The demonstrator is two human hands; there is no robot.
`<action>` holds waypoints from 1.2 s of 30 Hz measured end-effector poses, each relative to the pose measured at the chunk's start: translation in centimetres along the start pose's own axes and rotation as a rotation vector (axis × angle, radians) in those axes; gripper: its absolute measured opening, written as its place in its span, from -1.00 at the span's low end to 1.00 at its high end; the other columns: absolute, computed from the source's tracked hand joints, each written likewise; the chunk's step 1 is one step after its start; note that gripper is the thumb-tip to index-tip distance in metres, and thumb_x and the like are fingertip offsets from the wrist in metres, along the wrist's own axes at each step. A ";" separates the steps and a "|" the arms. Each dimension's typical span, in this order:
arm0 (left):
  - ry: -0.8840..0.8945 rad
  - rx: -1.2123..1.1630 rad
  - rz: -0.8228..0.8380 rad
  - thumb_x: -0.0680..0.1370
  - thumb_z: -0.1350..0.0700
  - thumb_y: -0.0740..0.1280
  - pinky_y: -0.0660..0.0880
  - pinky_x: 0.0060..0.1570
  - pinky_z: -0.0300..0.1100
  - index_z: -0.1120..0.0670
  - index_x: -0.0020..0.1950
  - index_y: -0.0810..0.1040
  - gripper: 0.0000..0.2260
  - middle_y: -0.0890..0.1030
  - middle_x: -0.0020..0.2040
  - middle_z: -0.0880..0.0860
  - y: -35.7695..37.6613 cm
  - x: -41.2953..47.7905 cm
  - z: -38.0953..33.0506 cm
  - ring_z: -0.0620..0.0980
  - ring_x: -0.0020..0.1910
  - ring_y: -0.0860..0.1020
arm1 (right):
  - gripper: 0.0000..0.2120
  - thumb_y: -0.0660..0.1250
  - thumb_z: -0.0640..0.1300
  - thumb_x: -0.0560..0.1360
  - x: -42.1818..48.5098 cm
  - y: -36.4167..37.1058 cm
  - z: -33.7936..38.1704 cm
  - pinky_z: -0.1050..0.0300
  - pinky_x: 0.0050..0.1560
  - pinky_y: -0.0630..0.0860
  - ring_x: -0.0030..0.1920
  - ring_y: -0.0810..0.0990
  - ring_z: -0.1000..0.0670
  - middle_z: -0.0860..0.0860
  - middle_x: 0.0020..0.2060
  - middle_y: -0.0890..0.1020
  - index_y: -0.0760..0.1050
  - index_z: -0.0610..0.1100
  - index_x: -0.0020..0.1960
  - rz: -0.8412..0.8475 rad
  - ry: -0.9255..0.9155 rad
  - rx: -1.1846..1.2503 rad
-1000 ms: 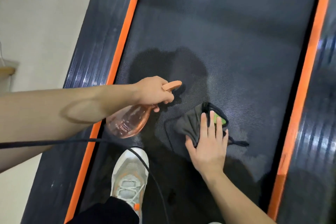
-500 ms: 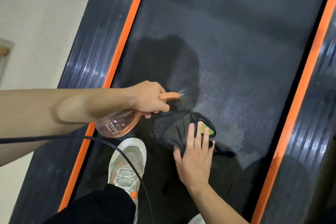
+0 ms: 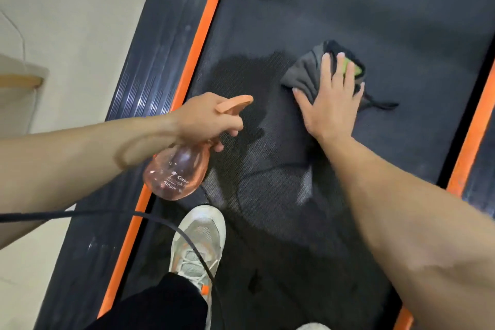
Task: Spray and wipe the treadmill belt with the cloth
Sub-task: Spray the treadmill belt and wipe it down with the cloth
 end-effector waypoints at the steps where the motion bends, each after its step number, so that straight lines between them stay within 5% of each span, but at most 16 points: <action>1: -0.023 -0.016 -0.017 0.41 0.10 0.40 0.49 -0.31 -0.10 0.24 -0.11 0.62 -0.79 0.72 -0.04 0.22 -0.5 -0.1 -0.2 0.12 -0.48 0.61 | -0.20 0.06 0.37 0.58 -2.9 0.8 0.5 -0.39 0.53 0.07 0.64 0.01 -0.18 -0.08 0.66 0.03 -0.03 -0.01 0.67 -0.017 0.047 0.001; 4: -0.063 -0.041 -0.064 0.48 0.13 0.40 0.48 -0.21 -0.01 0.25 0.15 0.63 -0.70 0.72 -0.05 0.20 -1.8 -1.7 -1.3 0.10 -0.51 0.58 | -0.21 0.18 0.30 0.55 -15.8 3.9 3.1 -0.37 0.54 0.08 0.63 0.04 -0.18 -0.08 0.66 0.03 0.02 0.03 0.66 0.076 -0.187 -0.024; 7: -0.035 -0.024 -0.044 0.52 0.11 0.37 0.52 -0.13 -0.02 -0.03 0.42 0.54 -0.55 0.71 -0.05 0.15 -2.3 -4.0 -2.7 0.09 -0.46 0.59 | -0.18 0.25 0.33 0.50 -15.3 4.8 2.8 -0.33 0.54 0.09 0.63 0.08 -0.12 -0.02 0.66 0.07 0.06 0.08 0.65 0.138 -0.457 -0.058; 11: -0.057 0.006 -0.034 0.60 0.17 0.33 0.58 -0.21 -0.17 -0.19 0.38 0.51 -0.60 0.71 -0.01 0.19 -2.8 -6.2 -3.7 0.06 -0.46 0.58 | -0.23 0.12 0.35 0.57 -4.8 1.1 -2.2 -0.31 0.57 0.02 0.64 0.00 -0.12 0.00 0.66 0.00 -0.01 0.07 0.66 0.054 -0.100 0.013; 15: -0.124 -0.006 -0.022 0.57 0.15 0.36 0.54 -0.16 -0.04 -0.07 0.47 0.51 -0.55 0.72 -0.06 0.18 -1.4 -5.8 -3.3 0.08 -0.46 0.57 | -0.22 0.14 0.34 0.58 -3.4 0.4 -3.4 -0.30 0.58 -0.02 0.65 -0.05 -0.11 0.00 0.67 -0.05 -0.05 0.07 0.66 0.047 -0.107 0.016; 19: -0.104 -0.025 0.026 0.39 0.05 0.40 0.54 -0.15 0.10 -0.01 0.21 0.64 -0.62 0.71 -0.15 0.11 1.5 -3.5 -2.8 0.16 -0.42 0.56 | -0.23 0.12 0.35 0.58 -3.5 0.5 -3.3 -0.30 0.58 -0.01 0.64 -0.03 -0.11 0.01 0.66 -0.01 -0.02 0.07 0.66 0.006 -0.098 -0.007; 23: -0.042 -0.085 0.035 0.47 0.14 0.39 0.48 -0.31 -0.10 0.06 0.30 0.62 -0.61 0.68 -0.16 0.11 3.4 -0.5 -1.8 0.15 -0.43 0.52 | -0.23 0.05 0.35 0.56 -3.6 0.9 -3.4 -0.28 0.57 0.02 0.64 0.00 -0.11 0.01 0.66 -0.01 -0.04 0.05 0.66 -0.022 -0.112 -0.047; 25: 0.004 -0.116 0.046 0.54 0.21 0.35 0.47 -0.36 -0.17 -0.09 0.35 0.54 -0.60 0.67 -0.13 0.15 4.2 0.0 -1.5 0.11 -0.43 0.51 | -0.22 0.05 0.34 0.55 -3.4 0.9 -3.4 -0.30 0.56 0.06 0.63 0.03 -0.12 -0.02 0.66 0.04 -0.02 0.02 0.65 -0.027 -0.132 -0.041; 27: 0.035 -0.127 0.059 0.53 0.20 0.36 0.49 -0.30 -0.14 0.04 0.35 0.58 -0.62 0.70 -0.10 0.19 4.9 0.4 -1.4 0.11 -0.42 0.52 | -0.22 0.07 0.33 0.54 -3.4 0.6 -3.2 -0.33 0.54 0.10 0.62 0.07 -0.13 -0.04 0.65 0.09 0.01 -0.01 0.65 -0.033 -0.117 -0.024; 30: 0.048 -0.062 0.082 0.52 0.17 0.38 0.50 -0.21 -0.10 0.23 0.28 0.61 -0.66 0.74 0.02 0.20 5.6 1.1 -1.6 0.13 -0.40 0.56 | -0.22 0.06 0.32 0.56 -7.6 0.9 -4.0 -0.33 0.54 0.11 0.62 0.10 -0.14 -0.06 0.65 0.09 0.02 -0.04 0.65 -0.052 0.032 0.021; 36: 0.126 -0.078 0.259 0.57 0.19 0.37 0.58 -0.25 -0.10 -0.03 0.46 0.53 -0.55 0.67 -0.08 0.21 8.7 1.5 -3.3 0.03 -0.32 0.48 | -0.15 0.19 0.31 0.55 -26.5 6.0 -5.6 -0.37 0.53 0.14 0.63 0.06 -0.19 -0.09 0.65 0.03 -0.06 -0.05 0.66 0.094 0.084 -0.079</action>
Point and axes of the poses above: each hand's wrist, its own x-axis towards the middle knuckle, its own y-axis out of the palm, z = x × y, the point moved 6 cm from there along x, towards the middle knuckle
